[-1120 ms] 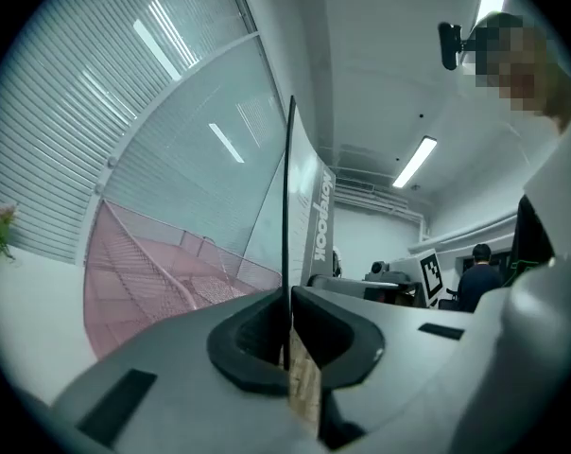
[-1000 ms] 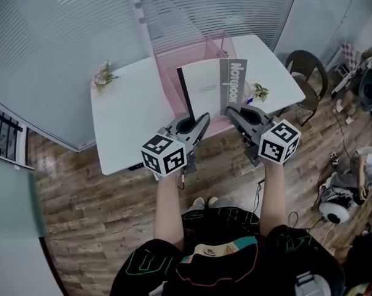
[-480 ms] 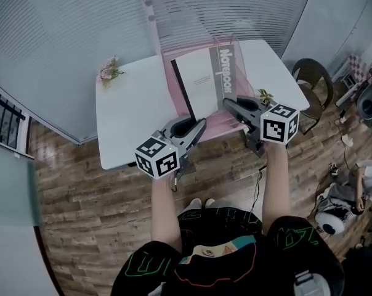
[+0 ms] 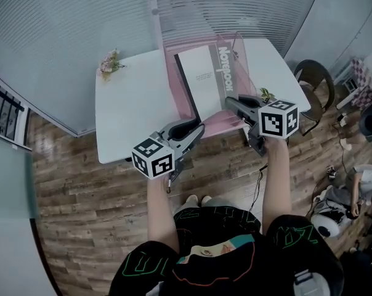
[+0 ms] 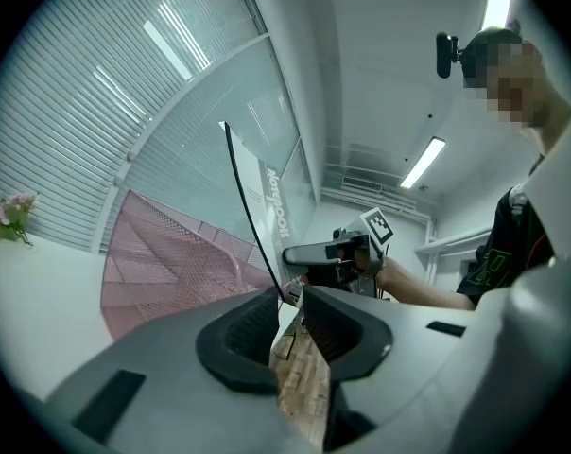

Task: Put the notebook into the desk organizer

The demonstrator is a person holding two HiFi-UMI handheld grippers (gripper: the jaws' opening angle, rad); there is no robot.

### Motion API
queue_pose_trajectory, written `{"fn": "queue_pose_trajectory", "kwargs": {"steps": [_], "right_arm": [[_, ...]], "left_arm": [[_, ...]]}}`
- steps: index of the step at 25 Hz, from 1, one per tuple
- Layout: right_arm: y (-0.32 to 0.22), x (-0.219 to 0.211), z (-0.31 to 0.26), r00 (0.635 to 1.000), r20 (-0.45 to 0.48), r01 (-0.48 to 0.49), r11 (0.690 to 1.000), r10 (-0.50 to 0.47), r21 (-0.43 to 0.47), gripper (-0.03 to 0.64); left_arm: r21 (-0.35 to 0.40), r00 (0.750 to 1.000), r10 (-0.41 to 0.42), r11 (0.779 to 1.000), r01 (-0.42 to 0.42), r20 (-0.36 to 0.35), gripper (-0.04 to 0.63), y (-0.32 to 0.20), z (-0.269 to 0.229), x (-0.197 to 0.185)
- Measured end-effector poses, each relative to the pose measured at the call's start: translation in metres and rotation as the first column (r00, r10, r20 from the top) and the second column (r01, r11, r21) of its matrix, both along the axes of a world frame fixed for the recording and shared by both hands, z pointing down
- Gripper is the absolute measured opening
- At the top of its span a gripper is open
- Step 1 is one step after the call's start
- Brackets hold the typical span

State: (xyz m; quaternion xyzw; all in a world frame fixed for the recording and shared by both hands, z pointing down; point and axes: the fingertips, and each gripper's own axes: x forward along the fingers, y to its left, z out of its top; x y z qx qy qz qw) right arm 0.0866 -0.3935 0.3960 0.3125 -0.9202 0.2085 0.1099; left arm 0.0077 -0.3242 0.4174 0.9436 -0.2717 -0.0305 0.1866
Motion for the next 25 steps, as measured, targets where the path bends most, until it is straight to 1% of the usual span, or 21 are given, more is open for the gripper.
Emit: {"fn": "queue_pose_trajectory", "kwargs": {"steps": [2, 4, 5, 7, 9, 13, 17, 19, 20, 22, 23, 25], "right_arm": [[-0.001, 0.000, 0.003, 1.000, 0.003, -0.015, 1.000, 0.015, -0.012, 0.017], [-0.004, 0.004, 0.006, 0.998, 0.011, -0.055, 0.998, 0.056, -0.026, 0.017], [-0.005, 0.006, 0.008, 0.997, 0.014, -0.080, 0.996, 0.080, -0.031, 0.015], [-0.009, 0.007, 0.010, 0.994, -0.001, -0.112, 0.993, 0.112, -0.037, 0.016], [-0.014, 0.007, 0.015, 0.990, -0.070, -0.127, 0.991, 0.124, -0.034, 0.028], [-0.017, 0.001, 0.022, 0.968, -0.229, -0.106, 0.994, 0.097, -0.027, 0.044], [-0.025, -0.004, 0.022, 0.912, -0.389, -0.122, 0.991, 0.130, 0.045, 0.073], [-0.031, -0.005, 0.021, 0.883, -0.439, -0.135, 0.986, 0.164, 0.098, 0.099], [-0.035, -0.005, 0.020, 0.871, -0.456, -0.143, 0.982, 0.184, 0.122, 0.116], [-0.042, -0.004, 0.016, 0.848, -0.484, -0.157, 0.974, 0.219, 0.166, 0.215], [-0.044, -0.004, 0.014, 0.840, -0.491, -0.158, 0.970, 0.231, 0.186, 0.231], [-0.047, -0.006, 0.009, 0.837, -0.485, -0.160, 0.961, 0.254, 0.227, 0.230]], "left_arm": [[-0.005, 1.000, 0.007, 1.000, -0.007, -0.006, 0.084, 0.002, 0.003, -0.002], [-0.005, 1.000, 0.019, 1.000, -0.019, -0.015, 0.084, 0.006, 0.006, -0.003], [-0.002, 0.999, 0.032, 1.000, -0.032, -0.024, 0.061, 0.010, 0.005, -0.004], [0.010, 0.997, 0.058, 0.998, -0.058, -0.047, 0.052, 0.015, 0.003, -0.002], [0.021, 0.996, 0.077, 0.997, -0.076, -0.054, 0.049, 0.016, 0.001, 0.001], [0.039, 0.992, 0.112, 0.993, -0.110, -0.053, 0.048, 0.018, -0.002, 0.013], [0.050, 0.990, 0.132, 0.990, -0.129, -0.057, 0.044, 0.020, -0.004, 0.018], [0.054, 0.988, 0.141, 0.989, -0.138, -0.063, 0.041, 0.019, -0.004, 0.019], [0.057, 0.987, 0.146, 0.988, -0.142, -0.066, 0.038, 0.019, -0.004, 0.019], [0.063, 0.986, 0.153, 0.987, -0.149, -0.069, 0.037, 0.019, -0.006, 0.021], [0.066, 0.986, 0.153, 0.987, -0.148, -0.068, 0.035, 0.018, -0.007, 0.021], [0.074, 0.989, 0.136, 0.989, -0.132, -0.060, 0.029, 0.017, -0.009, 0.020]]}}
